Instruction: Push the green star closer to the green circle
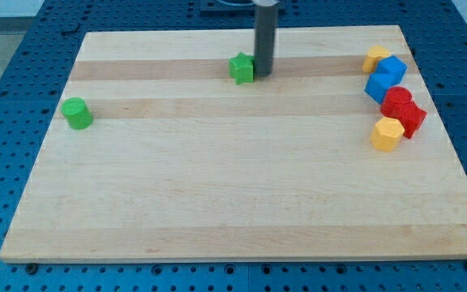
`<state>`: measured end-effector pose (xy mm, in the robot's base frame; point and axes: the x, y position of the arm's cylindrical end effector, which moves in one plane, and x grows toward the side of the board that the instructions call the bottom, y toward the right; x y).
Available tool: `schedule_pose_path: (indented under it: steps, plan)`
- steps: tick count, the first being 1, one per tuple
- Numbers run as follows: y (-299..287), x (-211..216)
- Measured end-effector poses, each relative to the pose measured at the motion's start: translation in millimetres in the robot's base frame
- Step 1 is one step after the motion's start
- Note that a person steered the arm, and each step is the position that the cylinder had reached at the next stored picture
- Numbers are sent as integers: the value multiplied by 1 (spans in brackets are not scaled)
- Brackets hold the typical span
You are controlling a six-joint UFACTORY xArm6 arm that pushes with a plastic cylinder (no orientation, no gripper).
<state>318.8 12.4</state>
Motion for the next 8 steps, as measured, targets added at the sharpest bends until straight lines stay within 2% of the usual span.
schedule_pose_path:
  steps: [1,3,4,6,8]
  plan:
    - [-39,26]
    - [31,8]
    - [31,3]
    - [-58,-2]
    - [-84,-3]
